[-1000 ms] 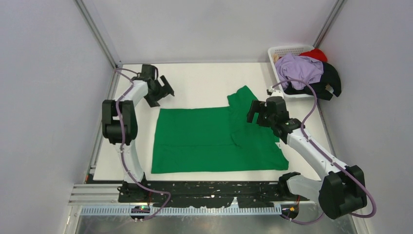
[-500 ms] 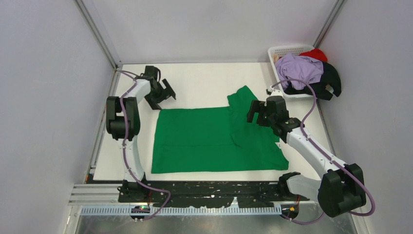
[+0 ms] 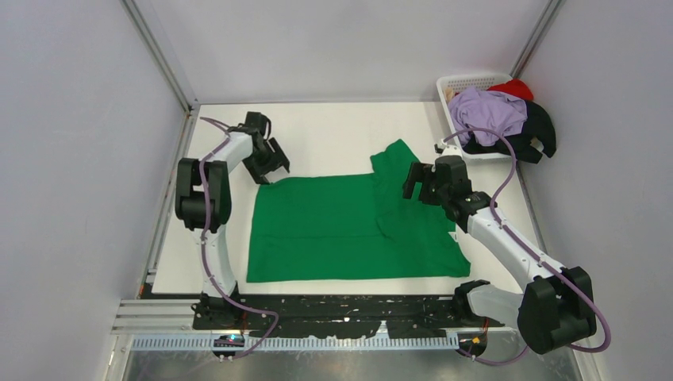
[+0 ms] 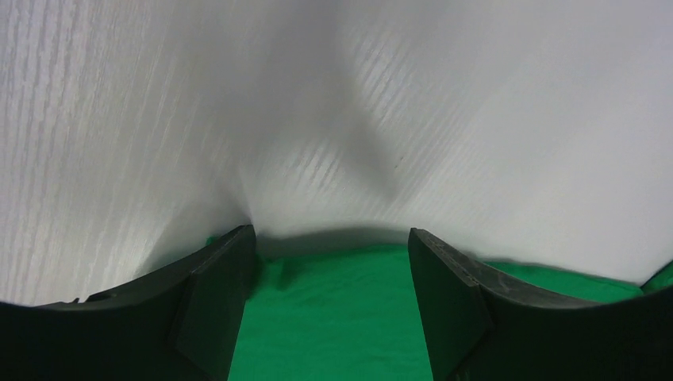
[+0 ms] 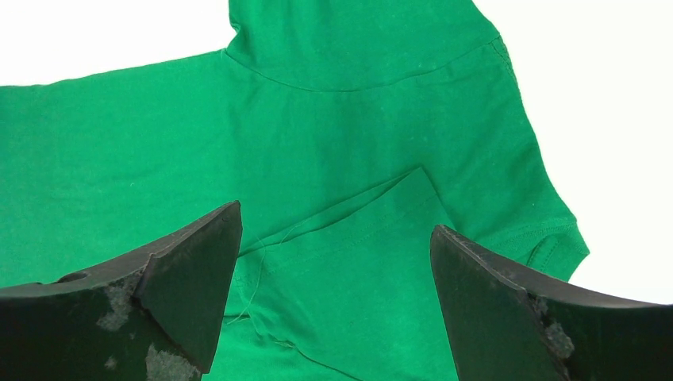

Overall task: Fold and stack the t-shirts
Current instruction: Grab the side of the flattened tshirt furthest away from the robot with both arms

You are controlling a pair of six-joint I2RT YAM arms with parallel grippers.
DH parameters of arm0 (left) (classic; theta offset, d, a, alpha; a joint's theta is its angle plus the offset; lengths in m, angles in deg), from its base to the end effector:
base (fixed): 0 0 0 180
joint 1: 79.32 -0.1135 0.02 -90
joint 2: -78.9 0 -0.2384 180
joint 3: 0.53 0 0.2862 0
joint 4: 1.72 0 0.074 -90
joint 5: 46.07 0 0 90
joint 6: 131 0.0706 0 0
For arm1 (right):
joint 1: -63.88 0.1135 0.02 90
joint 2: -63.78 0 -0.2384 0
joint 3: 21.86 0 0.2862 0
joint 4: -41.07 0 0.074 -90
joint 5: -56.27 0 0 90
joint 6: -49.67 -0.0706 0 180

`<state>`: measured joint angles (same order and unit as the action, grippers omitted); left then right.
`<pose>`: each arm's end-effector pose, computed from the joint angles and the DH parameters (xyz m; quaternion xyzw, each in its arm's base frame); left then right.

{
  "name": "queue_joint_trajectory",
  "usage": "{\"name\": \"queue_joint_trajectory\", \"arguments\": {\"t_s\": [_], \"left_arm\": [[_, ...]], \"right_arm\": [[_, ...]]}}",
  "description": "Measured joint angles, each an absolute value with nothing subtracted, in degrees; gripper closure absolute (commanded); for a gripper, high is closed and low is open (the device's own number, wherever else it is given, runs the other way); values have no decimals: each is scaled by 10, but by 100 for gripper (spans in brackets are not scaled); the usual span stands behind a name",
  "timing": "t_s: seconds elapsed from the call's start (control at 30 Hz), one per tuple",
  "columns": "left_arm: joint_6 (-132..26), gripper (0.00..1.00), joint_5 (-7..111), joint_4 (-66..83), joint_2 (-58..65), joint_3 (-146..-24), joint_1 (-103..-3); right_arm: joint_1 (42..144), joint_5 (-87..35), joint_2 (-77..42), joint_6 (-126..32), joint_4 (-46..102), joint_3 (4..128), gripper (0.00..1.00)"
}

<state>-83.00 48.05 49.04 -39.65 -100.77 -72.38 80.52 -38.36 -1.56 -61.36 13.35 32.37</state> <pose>0.4533 -0.0603 0.0981 -0.2898 0.9391 -0.1074 0.1506 0.3023 0.0844 0.1845 0.0519 0.8999 0.1048 0.4202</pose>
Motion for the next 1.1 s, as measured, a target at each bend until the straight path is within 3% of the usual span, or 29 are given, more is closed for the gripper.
{"name": "queue_joint_trajectory", "arguments": {"t_s": [0.2,0.3,0.47,0.93,1.1], "left_arm": [[-837,33,429,552,-396,-1025,-706],[-844,40,398,589,-396,-1046,-695],[-852,42,364,621,-396,-1063,-682],[-871,57,384,628,-397,-1035,-674],[-872,57,386,625,-397,-1020,-663]], "right_arm": [[805,-382,-16,-614,135,324,5],[803,-381,-16,-614,135,324,4],[802,-378,-16,-614,136,324,5],[801,-373,-16,-614,136,324,5],[801,-372,-16,-614,137,324,4]]}}
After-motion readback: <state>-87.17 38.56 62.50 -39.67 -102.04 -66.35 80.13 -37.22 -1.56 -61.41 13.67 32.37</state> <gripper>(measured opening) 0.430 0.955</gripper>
